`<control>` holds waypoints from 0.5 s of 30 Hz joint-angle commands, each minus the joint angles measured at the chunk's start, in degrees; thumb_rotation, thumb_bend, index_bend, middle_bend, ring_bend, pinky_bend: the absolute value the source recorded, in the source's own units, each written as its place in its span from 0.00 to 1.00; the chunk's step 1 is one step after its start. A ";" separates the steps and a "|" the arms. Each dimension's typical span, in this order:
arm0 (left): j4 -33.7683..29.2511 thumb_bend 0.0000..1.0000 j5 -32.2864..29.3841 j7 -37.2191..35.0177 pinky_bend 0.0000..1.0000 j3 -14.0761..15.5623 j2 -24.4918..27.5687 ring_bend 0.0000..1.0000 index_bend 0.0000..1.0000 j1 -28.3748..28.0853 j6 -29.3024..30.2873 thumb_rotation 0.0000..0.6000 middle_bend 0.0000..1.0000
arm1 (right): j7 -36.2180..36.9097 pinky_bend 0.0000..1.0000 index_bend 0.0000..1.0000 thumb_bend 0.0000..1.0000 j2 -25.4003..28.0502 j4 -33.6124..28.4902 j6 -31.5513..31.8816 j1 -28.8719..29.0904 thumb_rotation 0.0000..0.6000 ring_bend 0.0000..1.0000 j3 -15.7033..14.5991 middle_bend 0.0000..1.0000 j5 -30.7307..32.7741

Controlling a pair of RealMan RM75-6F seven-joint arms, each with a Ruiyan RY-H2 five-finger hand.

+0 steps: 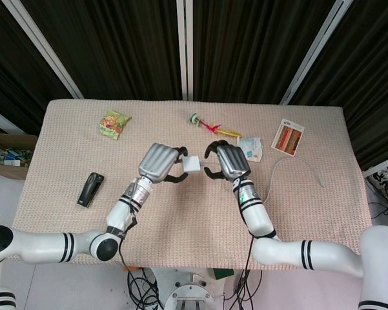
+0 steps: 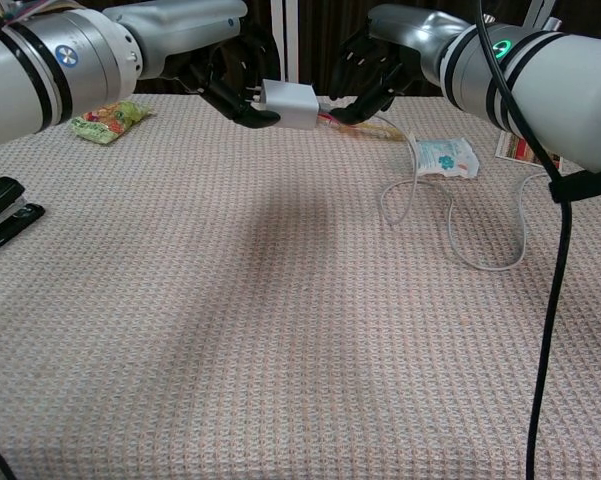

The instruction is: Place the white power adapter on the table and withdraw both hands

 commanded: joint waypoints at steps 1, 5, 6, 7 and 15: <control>-0.13 0.50 0.17 -0.24 0.99 -0.04 0.07 0.83 0.58 0.02 0.02 0.74 0.56 | -0.19 0.41 0.53 0.33 -0.33 0.16 0.02 0.39 1.00 0.20 0.10 0.35 0.17; -0.24 0.50 0.46 -0.51 0.99 -0.03 0.20 0.83 0.58 0.03 0.01 0.74 0.56 | -0.18 0.41 0.54 0.34 -0.53 0.08 0.05 0.71 1.00 0.20 0.13 0.35 0.36; -0.28 0.50 0.51 -0.59 0.99 -0.03 0.24 0.83 0.58 0.04 0.00 0.74 0.56 | -0.20 0.41 0.54 0.34 -0.58 0.06 0.08 0.79 1.00 0.20 0.11 0.35 0.41; -0.32 0.50 0.54 -0.63 0.99 -0.03 0.27 0.83 0.58 0.04 -0.01 0.75 0.56 | -0.17 0.41 0.55 0.34 -0.60 0.03 0.11 0.83 1.00 0.20 0.11 0.35 0.44; -0.45 0.50 0.70 -0.82 0.99 0.10 0.37 0.83 0.58 0.12 0.10 0.75 0.56 | 0.31 0.41 0.59 0.40 -0.74 -0.04 0.12 1.04 1.00 0.21 0.06 0.37 0.58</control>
